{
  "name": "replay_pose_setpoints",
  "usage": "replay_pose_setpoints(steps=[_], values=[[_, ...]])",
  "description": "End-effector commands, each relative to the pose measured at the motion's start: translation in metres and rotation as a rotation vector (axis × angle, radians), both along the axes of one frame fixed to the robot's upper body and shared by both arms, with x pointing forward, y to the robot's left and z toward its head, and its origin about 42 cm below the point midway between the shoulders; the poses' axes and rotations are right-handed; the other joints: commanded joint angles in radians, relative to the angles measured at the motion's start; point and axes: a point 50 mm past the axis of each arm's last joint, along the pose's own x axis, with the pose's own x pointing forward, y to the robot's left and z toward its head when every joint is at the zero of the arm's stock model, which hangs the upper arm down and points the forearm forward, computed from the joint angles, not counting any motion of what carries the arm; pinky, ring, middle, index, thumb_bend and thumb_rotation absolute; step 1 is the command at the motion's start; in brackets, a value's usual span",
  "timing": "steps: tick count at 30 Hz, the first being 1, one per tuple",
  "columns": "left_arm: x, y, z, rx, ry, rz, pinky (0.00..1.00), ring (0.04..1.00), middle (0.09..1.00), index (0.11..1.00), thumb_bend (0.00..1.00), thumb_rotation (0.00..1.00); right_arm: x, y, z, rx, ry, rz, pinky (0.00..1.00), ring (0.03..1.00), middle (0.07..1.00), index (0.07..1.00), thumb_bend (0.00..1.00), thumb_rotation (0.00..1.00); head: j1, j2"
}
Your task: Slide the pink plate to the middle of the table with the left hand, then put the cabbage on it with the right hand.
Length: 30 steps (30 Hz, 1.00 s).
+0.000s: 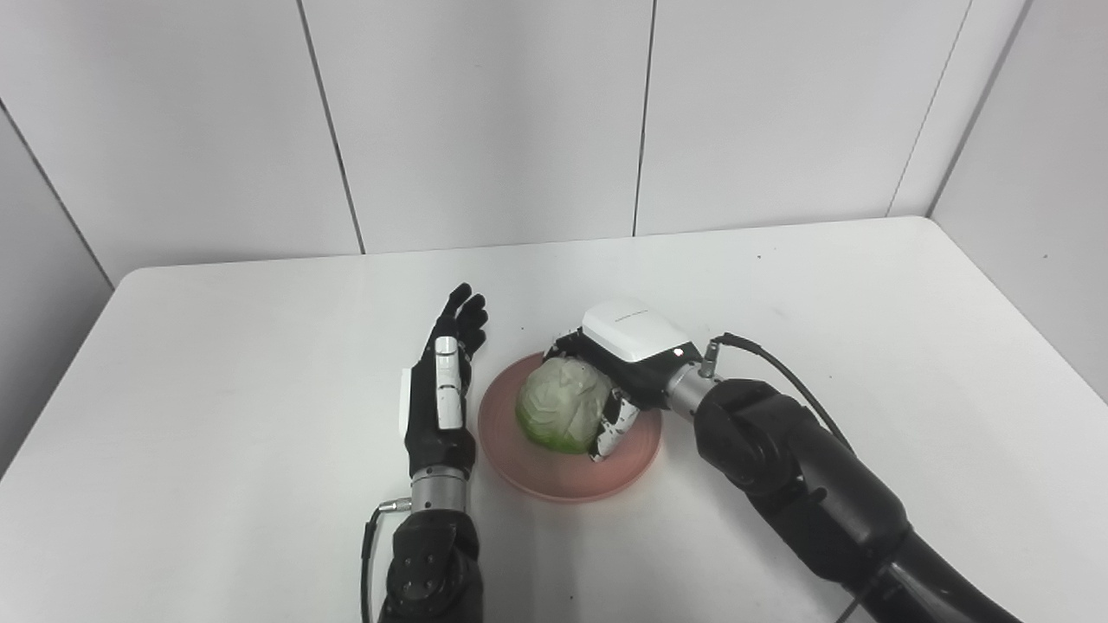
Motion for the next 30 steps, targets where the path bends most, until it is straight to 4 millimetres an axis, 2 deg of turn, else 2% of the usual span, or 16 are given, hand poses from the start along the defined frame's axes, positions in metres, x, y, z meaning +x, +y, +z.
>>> replay_pose_setpoints(steps=[1, 2, 4, 6, 12, 14, 18, 21, 22, 24, 27, 30], values=[[0.002, -0.006, 0.003, -0.007, -0.067, -0.054, 0.97, 0.936, 0.915, 0.889, 0.56, 1.00, 0.000, 0.002, 0.028, 0.012, -0.096, 0.068, 0.77, 0.859, 0.878, 0.848, 0.77, 0.68, 0.000, -0.001], [0.001, -0.006, 0.002, -0.017, -0.051, -0.045, 0.98, 0.944, 0.923, 0.897, 0.55, 1.00, -0.001, 0.001, 0.029, 0.015, -0.090, 0.074, 0.81, 0.890, 0.902, 0.876, 0.78, 0.71, 0.000, -0.001], [-0.003, -0.007, 0.003, -0.038, -0.003, -0.020, 0.90, 0.902, 0.899, 0.878, 0.58, 1.00, -0.003, 0.000, 0.032, 0.021, -0.083, 0.086, 0.91, 0.967, 0.966, 0.933, 0.79, 0.76, 0.000, -0.001], [-0.007, -0.008, 0.004, -0.035, 0.025, 0.004, 0.87, 0.887, 0.885, 0.866, 0.60, 1.00, -0.005, -0.003, 0.035, 0.036, -0.075, 0.100, 0.96, 0.995, 0.995, 0.975, 0.80, 0.80, 0.000, -0.001], [-0.009, -0.005, 0.005, -0.021, 0.045, -0.003, 0.90, 0.899, 0.886, 0.865, 0.61, 1.00, -0.015, -0.017, 0.046, 0.135, -0.026, 0.104, 1.00, 1.000, 1.000, 1.000, 0.88, 0.88, -0.016, 0.002], [-0.009, -0.004, 0.004, -0.009, 0.051, -0.004, 0.91, 0.910, 0.890, 0.864, 0.61, 1.00, -0.020, -0.023, 0.049, 0.161, -0.022, 0.100, 1.00, 1.000, 1.000, 1.000, 0.93, 0.93, -0.019, 0.000], [-0.010, 0.001, 0.002, 0.009, 0.047, -0.018, 0.92, 0.917, 0.900, 0.873, 0.61, 1.00, -0.035, -0.042, 0.049, 0.275, -0.041, 0.048, 1.00, 1.000, 1.000, 1.000, 0.95, 0.95, -0.027, 0.001], [-0.010, 0.010, -0.002, 0.050, 0.041, -0.048, 0.97, 0.935, 0.919, 0.898, 0.63, 1.00, -0.048, -0.055, 0.036, 0.464, -0.048, -0.027, 0.98, 1.000, 1.000, 1.000, 0.86, 0.89, -0.030, 0.001], [-0.010, 0.013, -0.003, 0.066, 0.039, -0.065, 0.99, 0.957, 0.939, 0.922, 0.65, 1.00, -0.052, -0.058, 0.027, 0.548, -0.037, -0.059, 0.93, 1.000, 1.000, 1.000, 0.80, 0.86, -0.030, 0.002], [-0.012, 0.020, -0.005, 0.082, 0.037, -0.089, 1.00, 0.976, 0.959, 0.942, 0.67, 1.00, -0.059, -0.060, 0.010, 0.697, -0.004, -0.108, 0.91, 1.000, 1.000, 1.000, 0.76, 0.85, -0.025, 0.003], [-0.015, 0.028, -0.007, 0.099, 0.049, -0.106, 1.00, 0.995, 0.978, 0.962, 0.71, 1.00, -0.069, -0.058, -0.010, 0.869, 0.040, -0.179, 0.95, 1.000, 1.000, 1.000, 0.73, 0.92, -0.022, 0.003], [-0.017, 0.034, -0.010, 0.110, 0.035, -0.082, 1.00, 0.992, 0.980, 0.963, 0.71, 1.00, -0.073, -0.048, -0.036, 1.199, 0.088, -0.219, 0.99, 1.000, 1.000, 1.000, 0.66, 0.87, -0.033, 0.006]])
